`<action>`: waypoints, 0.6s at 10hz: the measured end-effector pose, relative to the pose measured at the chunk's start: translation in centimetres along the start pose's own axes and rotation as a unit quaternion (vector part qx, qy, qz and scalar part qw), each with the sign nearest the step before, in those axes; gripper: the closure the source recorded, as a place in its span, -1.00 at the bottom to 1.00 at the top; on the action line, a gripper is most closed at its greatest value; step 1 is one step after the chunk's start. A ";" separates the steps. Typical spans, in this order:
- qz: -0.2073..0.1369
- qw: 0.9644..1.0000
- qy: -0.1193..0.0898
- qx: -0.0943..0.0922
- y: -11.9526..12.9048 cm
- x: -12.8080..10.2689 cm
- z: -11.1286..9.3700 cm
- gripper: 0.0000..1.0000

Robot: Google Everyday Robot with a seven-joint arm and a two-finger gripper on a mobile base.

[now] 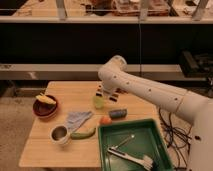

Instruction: Place eraser in plastic cup

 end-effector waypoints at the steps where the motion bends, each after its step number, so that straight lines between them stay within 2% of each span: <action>1: 0.000 1.000 0.000 0.000 0.0 -0.1 0.0 1.00; 4: -0.013 1.000 0.008 0.010 0.1 0.7 -0.4 1.00; 6: -0.031 0.999 0.014 0.021 -0.1 2.1 -2.0 1.00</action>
